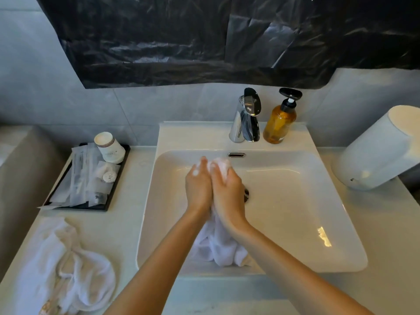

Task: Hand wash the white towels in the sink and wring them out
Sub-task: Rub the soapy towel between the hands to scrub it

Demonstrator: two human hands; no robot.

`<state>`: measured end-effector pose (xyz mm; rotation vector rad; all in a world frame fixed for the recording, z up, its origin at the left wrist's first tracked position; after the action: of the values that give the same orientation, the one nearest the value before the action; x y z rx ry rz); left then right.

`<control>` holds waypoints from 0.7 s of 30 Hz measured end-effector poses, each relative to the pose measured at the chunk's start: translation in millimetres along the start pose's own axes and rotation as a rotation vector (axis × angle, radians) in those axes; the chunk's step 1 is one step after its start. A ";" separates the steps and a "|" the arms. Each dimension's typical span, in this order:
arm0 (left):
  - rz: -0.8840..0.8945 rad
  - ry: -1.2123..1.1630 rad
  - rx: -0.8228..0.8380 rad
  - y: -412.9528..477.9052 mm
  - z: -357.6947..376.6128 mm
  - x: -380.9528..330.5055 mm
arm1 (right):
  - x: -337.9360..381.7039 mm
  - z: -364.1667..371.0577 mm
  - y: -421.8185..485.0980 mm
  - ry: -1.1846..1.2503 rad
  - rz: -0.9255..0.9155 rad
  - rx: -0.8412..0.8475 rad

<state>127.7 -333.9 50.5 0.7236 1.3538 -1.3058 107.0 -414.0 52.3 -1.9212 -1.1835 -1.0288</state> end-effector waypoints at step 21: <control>0.170 -0.105 0.187 31.4 22.9 66.6 | -58.3 11.8 69.2 0.001 -0.193 -0.187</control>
<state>146.8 -364.9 -17.5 0.8663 1.0717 -1.3256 157.1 -454.3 -12.3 -1.9749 -1.3328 -1.2817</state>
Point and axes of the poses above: each hand's wrist, its own y-axis towards the middle knuckle, its own z-axis out of the palm, x = y × z, the point moved 5 cm from there along y, towards the middle knuckle, and after that the axes turned 13 degrees about -y, right-handed, at the moved point
